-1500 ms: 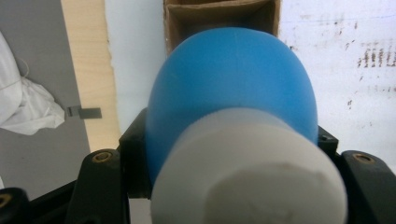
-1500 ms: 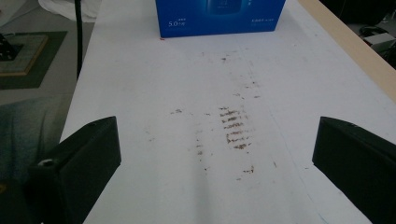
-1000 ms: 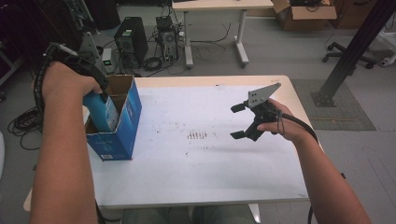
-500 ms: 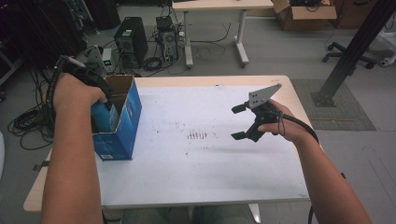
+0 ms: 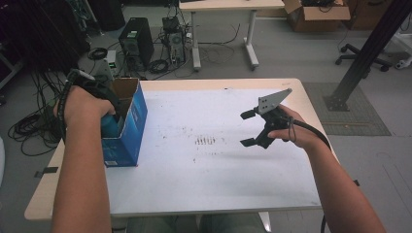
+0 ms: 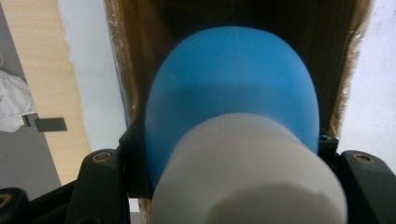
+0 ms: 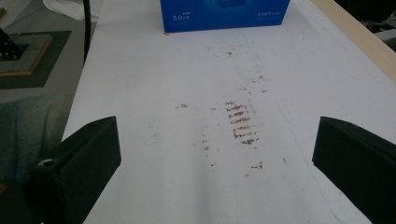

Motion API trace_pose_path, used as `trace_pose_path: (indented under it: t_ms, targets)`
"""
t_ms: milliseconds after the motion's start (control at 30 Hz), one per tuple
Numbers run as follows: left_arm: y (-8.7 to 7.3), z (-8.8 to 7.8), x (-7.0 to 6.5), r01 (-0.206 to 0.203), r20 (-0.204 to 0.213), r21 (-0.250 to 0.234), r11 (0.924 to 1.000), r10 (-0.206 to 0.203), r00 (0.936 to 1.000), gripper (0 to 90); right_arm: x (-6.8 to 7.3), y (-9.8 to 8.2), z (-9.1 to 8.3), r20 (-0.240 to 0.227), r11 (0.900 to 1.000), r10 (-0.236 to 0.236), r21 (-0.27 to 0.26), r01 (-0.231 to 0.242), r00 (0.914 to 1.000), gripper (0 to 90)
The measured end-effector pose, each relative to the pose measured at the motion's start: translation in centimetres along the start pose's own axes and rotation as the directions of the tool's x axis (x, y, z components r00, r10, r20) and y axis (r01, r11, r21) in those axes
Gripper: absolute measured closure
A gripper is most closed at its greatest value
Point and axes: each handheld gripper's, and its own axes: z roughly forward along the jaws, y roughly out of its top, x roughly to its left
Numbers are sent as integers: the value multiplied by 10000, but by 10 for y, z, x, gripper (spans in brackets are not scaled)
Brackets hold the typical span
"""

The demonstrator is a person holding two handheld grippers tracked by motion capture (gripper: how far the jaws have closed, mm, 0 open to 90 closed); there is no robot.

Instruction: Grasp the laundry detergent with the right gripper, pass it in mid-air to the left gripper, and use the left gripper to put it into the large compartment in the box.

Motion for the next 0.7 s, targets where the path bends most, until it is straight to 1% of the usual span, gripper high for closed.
trace_pose_path:
  t_ms: [33, 300, 700]
  targets:
    - [0, 2, 0, 41, -2, -30, 10000, -41, 10000, 382, 0, 0, 0, 6, 10000, 20, 4, -20, 10000, 13]
    - [3, 15, -1, -37, -21, 111, 9999, 37, 10000, 382, -1, -2, 2, -16, 10000, 48, 28, -48, 10000, 13]
    - [3, 25, 0, -66, 37, 248, 9997, 65, 10000, 382, -1, -3, 2, -24, 10000, 69, 12, -69, 10000, 13]
